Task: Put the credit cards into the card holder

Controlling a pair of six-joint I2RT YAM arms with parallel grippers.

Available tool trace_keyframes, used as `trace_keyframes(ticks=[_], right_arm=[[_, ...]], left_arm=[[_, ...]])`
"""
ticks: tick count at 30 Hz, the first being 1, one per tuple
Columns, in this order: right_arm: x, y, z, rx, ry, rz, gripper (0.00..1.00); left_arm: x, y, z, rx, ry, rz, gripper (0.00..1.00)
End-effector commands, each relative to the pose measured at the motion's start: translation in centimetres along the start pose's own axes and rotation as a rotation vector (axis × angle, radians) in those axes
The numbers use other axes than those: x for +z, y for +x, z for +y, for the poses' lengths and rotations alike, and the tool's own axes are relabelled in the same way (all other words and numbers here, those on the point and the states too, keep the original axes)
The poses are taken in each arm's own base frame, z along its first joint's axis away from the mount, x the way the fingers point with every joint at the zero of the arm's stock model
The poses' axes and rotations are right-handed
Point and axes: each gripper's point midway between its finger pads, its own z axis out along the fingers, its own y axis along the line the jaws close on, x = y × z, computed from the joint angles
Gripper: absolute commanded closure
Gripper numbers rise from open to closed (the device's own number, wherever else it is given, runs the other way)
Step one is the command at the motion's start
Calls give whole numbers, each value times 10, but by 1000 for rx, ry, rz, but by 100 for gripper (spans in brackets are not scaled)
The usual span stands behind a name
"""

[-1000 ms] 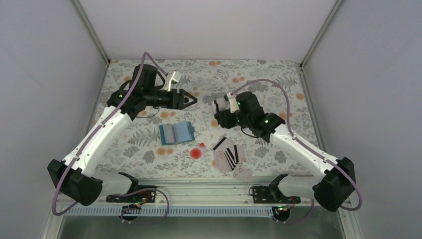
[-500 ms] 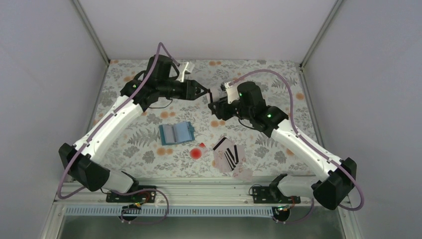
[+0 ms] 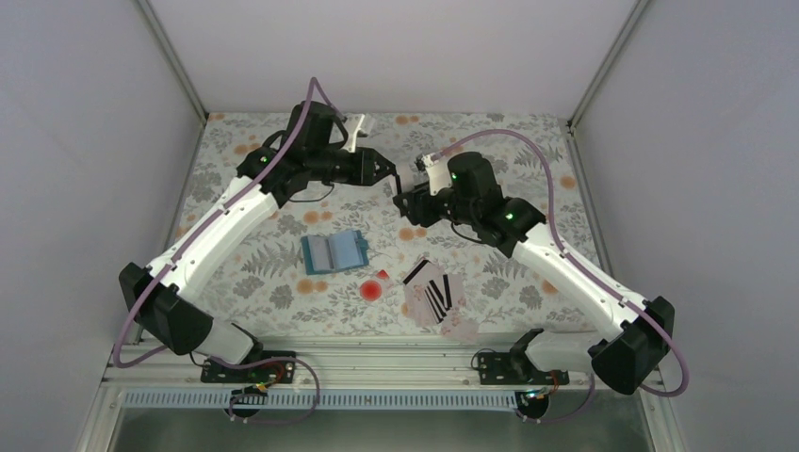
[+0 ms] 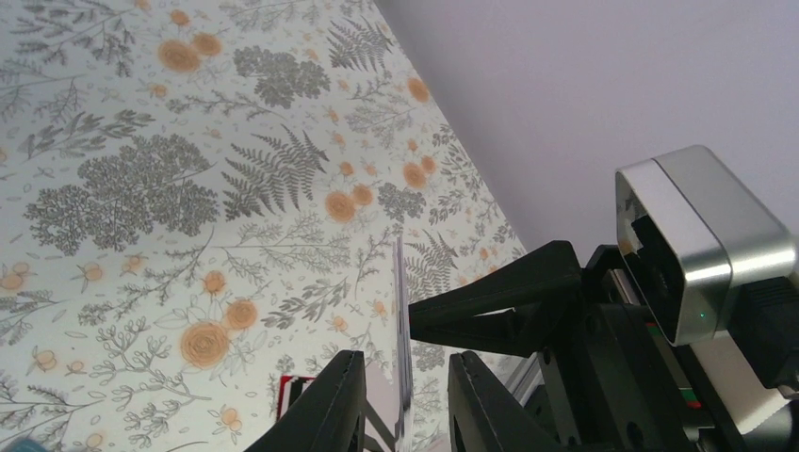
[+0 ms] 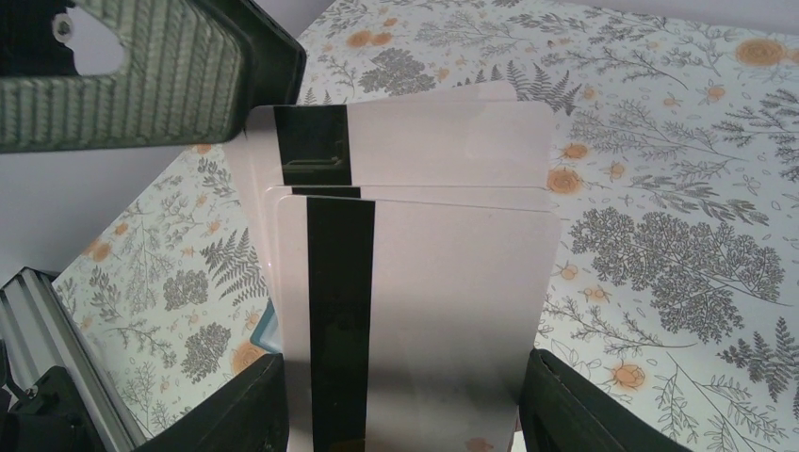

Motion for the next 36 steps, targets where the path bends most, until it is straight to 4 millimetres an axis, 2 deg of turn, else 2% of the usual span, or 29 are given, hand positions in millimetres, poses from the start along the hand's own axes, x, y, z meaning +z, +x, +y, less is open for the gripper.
trace_keyframes(ticks=[1,19,29,36], right_arm=[[-4,-10,6,-25,0,-18,45],[-4,-16,5,-19,10,-30,45],[-4,-19,5,-18,11,-33,45],[-4,-21,6,-17,8,-36,45]], left_arm=[[-4,-9,-7,27,-1,-33,77],[-1,2,2,4,-26,-15,76],[0,3,-2,18,1,-15,76],[1,4,-2,19,8,-13,82]])
